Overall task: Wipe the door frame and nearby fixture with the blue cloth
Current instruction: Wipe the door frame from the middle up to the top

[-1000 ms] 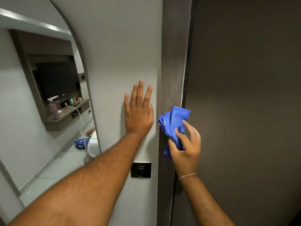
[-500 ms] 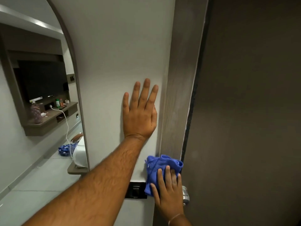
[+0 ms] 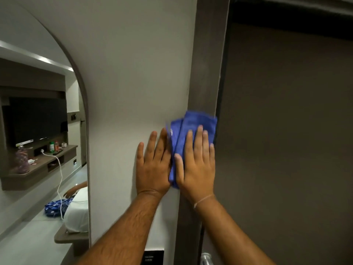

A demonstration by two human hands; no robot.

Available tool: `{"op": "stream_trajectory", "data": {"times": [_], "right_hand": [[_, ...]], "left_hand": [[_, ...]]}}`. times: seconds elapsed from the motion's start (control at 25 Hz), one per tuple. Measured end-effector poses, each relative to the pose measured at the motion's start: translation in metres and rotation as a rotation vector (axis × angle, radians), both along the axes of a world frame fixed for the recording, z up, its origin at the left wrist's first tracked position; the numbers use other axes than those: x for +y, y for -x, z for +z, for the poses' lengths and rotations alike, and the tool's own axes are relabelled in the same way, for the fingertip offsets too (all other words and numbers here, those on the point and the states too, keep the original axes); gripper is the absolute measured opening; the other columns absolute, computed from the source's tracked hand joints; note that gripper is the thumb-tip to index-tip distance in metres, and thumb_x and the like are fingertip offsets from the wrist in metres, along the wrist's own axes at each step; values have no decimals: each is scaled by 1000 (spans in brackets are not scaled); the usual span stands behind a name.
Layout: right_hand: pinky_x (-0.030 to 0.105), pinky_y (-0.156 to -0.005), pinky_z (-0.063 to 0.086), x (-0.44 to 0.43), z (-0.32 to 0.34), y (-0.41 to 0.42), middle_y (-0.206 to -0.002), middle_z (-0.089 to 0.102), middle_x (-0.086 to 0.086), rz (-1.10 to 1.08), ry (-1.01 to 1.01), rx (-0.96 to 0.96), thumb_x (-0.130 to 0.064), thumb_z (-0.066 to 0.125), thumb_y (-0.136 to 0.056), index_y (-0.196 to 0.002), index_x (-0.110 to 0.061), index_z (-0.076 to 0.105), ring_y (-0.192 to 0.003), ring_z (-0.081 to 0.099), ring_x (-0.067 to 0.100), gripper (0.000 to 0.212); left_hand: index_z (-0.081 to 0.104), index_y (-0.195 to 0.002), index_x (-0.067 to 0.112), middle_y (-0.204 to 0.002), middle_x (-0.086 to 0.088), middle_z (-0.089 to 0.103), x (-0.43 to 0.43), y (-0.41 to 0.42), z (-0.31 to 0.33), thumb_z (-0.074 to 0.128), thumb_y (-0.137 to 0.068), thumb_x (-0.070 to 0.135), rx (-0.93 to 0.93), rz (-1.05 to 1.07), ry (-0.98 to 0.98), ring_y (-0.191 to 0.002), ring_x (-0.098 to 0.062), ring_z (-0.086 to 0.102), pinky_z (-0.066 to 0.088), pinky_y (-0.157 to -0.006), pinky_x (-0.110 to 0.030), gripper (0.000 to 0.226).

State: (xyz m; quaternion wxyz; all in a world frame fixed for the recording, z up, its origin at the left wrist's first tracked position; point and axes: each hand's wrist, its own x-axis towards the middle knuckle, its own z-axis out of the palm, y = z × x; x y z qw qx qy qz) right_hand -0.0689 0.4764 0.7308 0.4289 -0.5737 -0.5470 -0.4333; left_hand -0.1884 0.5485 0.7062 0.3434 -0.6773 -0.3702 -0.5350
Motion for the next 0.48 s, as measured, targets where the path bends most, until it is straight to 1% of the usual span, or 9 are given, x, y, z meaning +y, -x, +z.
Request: {"op": "stream_trajectory", "data": {"times": [0.08, 0.16, 0.24, 0.36, 0.4, 0.48], "right_hand": [[45, -132, 12, 0, 65, -10, -175, 6, 11, -32, -45, -73, -57, 30, -108, -167, -15, 15, -164, 5, 27, 74], [46, -132, 13, 1, 130, -18, -175, 6, 11, -30, -69, -111, -60, 32, -107, -167, -15, 15, -163, 5, 29, 78], [46, -132, 12, 1, 190, -23, -175, 7, 11, -9, -95, -117, -61, 30, -107, -167, -15, 16, -163, 6, 29, 77], [42, -133, 11, 0, 258, -26, -174, 13, 11, -43, -135, -152, -61, 26, -107, -167, -14, 19, -163, 11, 29, 75], [40, -133, 11, -1, 275, -27, -174, 16, 10, -53, -144, -159, -61, 25, -107, -166, -14, 21, -162, 14, 28, 76], [35, -131, 14, -2, 305, -24, -169, 28, 8, -58, -140, -133, -65, 25, -105, -164, -17, 29, -159, 25, 25, 76]], "left_hand": [[18, -174, 21, -182, -7, 17, -1, 0, 1, 48, -103, 32, -28, -42, -18, -168, -31, 15, 8, -134, -55, 77], [14, -175, 23, -184, -4, 10, -2, 0, 2, 42, -104, 27, -20, -29, -5, -169, -30, 10, 9, -135, -56, 77], [11, -175, 24, -184, -4, 4, -1, 0, 1, 35, -106, 29, -6, -9, 11, -169, -30, 6, 8, -135, -56, 74], [10, -175, 24, -184, -5, 2, 1, -1, 0, 33, -107, 33, -5, 1, 23, -169, -31, 4, 6, -135, -56, 73], [10, -175, 24, -184, -5, 2, 2, -1, 0, 33, -107, 33, -7, 0, 26, -169, -32, 4, 5, -135, -56, 73], [10, -175, 25, -184, -5, 2, 2, -1, 0, 32, -107, 35, -9, 4, 29, -169, -32, 4, 3, -136, -55, 73]]}}
